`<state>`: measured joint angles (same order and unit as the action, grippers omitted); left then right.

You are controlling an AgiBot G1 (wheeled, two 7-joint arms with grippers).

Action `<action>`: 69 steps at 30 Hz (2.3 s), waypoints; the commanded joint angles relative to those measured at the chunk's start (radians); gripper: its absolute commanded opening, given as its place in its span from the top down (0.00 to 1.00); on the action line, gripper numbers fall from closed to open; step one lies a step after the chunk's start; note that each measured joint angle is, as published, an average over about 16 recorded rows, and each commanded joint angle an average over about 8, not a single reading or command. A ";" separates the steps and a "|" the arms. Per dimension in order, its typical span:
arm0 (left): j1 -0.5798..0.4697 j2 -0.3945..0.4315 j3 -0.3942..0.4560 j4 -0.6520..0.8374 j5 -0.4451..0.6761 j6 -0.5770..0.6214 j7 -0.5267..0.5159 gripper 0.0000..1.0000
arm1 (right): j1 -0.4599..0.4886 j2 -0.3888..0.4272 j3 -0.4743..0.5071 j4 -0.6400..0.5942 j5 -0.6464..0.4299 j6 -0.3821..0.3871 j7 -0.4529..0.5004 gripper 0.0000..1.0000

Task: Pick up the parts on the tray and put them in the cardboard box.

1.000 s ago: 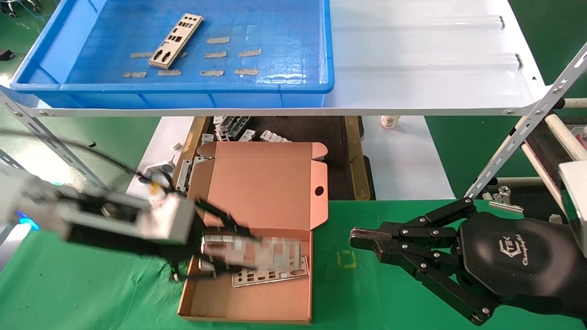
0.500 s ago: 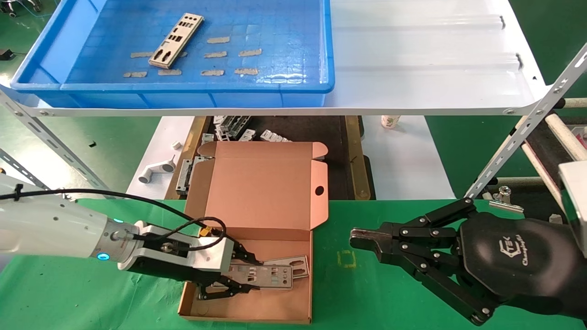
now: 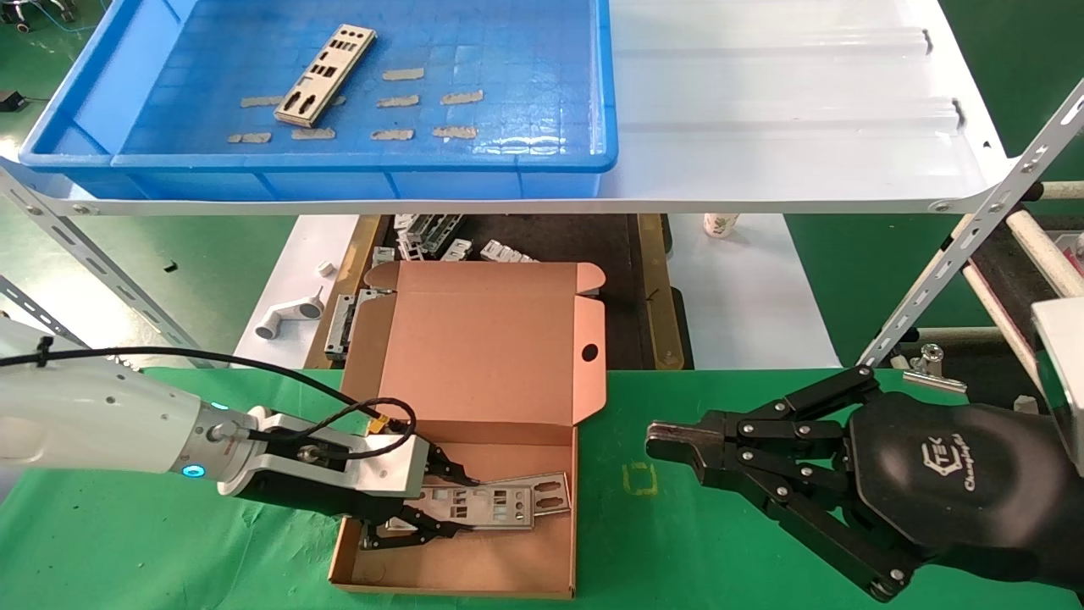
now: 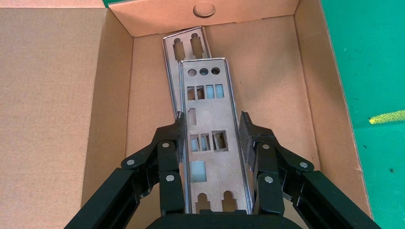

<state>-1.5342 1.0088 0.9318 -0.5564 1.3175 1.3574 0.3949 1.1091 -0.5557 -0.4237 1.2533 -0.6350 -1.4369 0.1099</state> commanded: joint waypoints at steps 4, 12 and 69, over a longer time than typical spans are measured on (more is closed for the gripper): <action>-0.008 0.002 -0.003 0.015 -0.007 0.015 0.017 0.00 | 0.000 0.000 0.000 0.000 0.000 0.000 0.000 1.00; -0.035 -0.009 -0.016 0.037 -0.045 0.101 0.008 0.00 | 0.000 0.000 0.000 0.000 0.000 0.000 0.000 0.90; 0.411 -0.359 -0.590 -0.651 -0.535 0.136 -0.525 0.00 | 0.000 0.000 0.000 0.000 0.000 0.000 0.000 0.00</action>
<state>-1.1252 0.6508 0.3438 -1.2056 0.7842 1.4934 -0.1283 1.1092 -0.5556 -0.4239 1.2533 -0.6349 -1.4369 0.1099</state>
